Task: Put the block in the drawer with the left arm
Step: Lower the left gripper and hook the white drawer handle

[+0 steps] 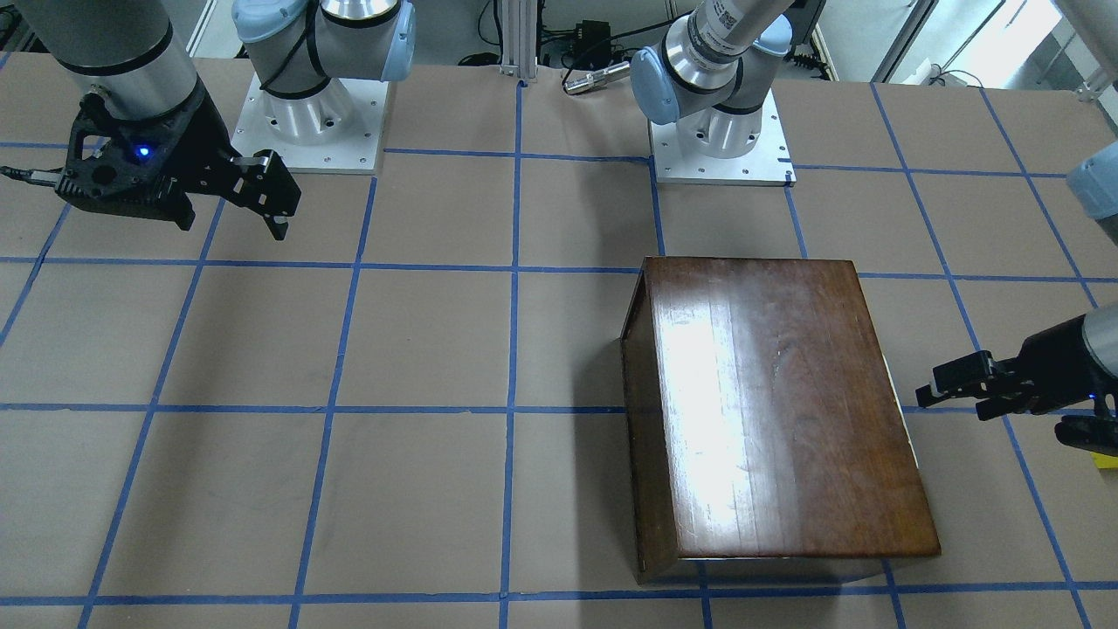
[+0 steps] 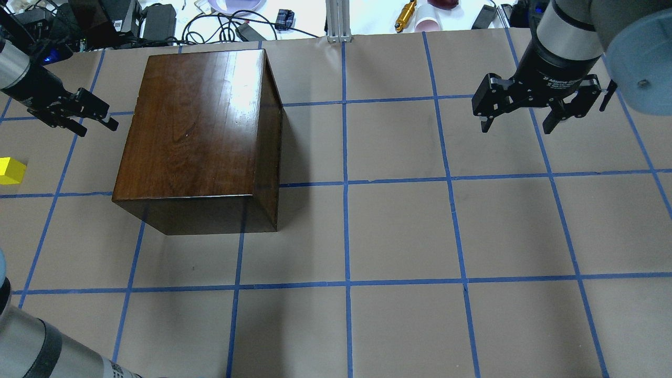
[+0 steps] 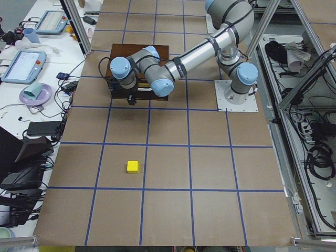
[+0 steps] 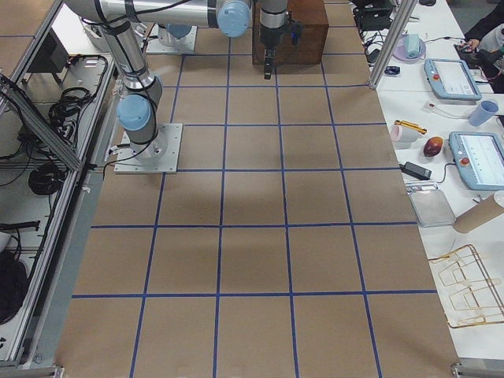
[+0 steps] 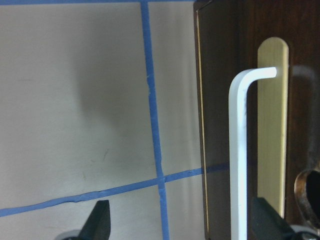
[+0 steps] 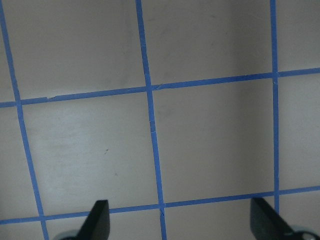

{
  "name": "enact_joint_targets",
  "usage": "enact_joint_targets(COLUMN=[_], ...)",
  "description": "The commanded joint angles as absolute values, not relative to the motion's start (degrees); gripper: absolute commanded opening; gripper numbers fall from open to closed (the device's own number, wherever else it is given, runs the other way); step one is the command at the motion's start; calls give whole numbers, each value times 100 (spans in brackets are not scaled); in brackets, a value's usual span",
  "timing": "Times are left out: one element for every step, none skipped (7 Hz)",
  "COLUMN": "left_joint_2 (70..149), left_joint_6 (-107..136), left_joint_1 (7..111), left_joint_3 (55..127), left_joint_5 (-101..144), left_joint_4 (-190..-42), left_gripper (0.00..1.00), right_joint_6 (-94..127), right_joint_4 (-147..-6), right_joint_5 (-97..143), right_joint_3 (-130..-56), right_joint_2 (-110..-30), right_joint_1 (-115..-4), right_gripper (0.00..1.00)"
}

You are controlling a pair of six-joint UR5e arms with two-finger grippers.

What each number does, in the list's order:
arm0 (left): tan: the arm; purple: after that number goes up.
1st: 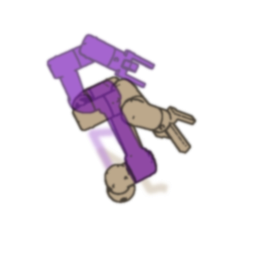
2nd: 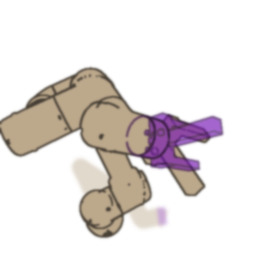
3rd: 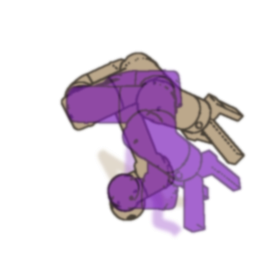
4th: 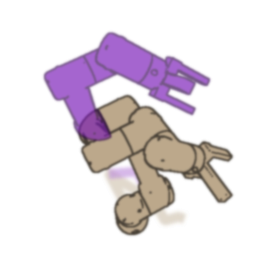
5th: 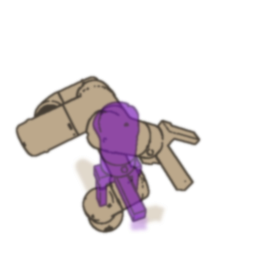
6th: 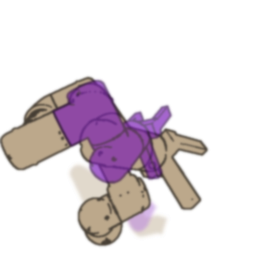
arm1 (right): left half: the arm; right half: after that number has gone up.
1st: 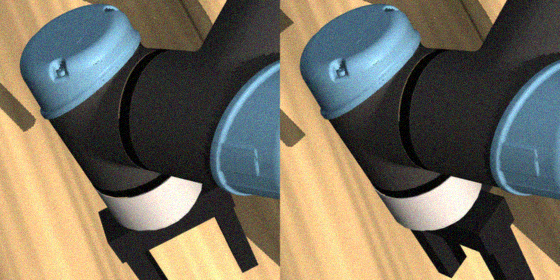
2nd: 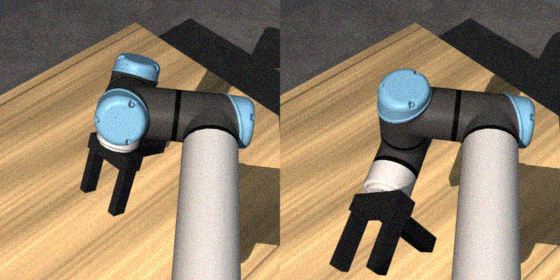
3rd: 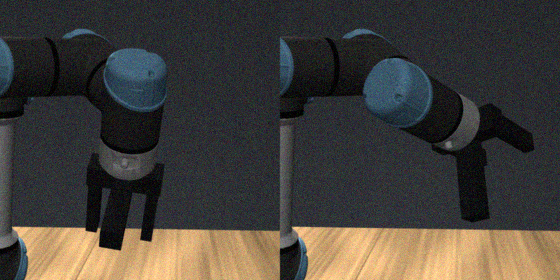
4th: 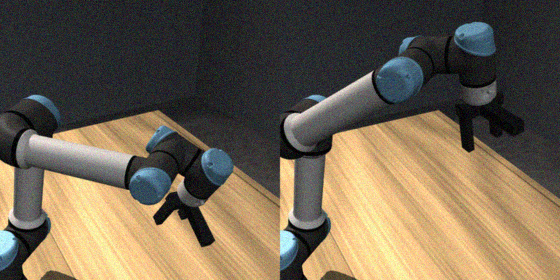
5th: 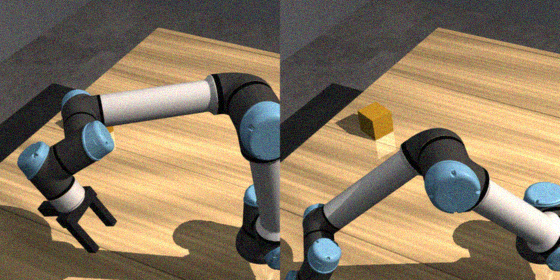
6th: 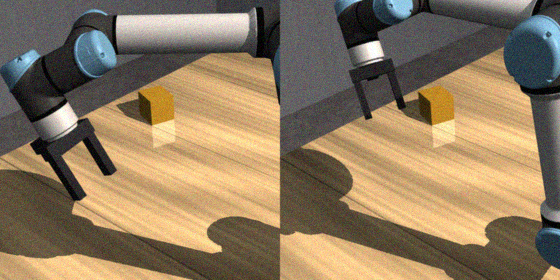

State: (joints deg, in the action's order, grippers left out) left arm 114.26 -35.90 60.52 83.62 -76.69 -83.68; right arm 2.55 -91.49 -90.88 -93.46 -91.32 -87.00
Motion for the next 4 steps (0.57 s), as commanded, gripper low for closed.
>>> enact_joint_targets(left_joint_2=[11496,11531,11549,11558], left_joint_6=[-3630,-3778,-3788,-3788], left_joint_1=[6091,6091,6100,6100], left_joint_3=[8429,8429,8429,8429], left_joint_5=[-7603,-7603,-7585,-7576], left_joint_4=[-8306,-8306,-8306,-8306], left_gripper=[100,100,100,100], right_joint_6=[255,255,255,255], right_joint_4=[-9149,-9149,-9149,-9149], right_joint_5=[-9088,-9088,-9088,-9088], right_joint_3=[-9343,-9343,-9343,-9351], right_joint_2=[-9132,-9132,-9132,-9132], right_joint_1=[-8701,-8701,-8701,-8701], right_gripper=[100,100,100,100])
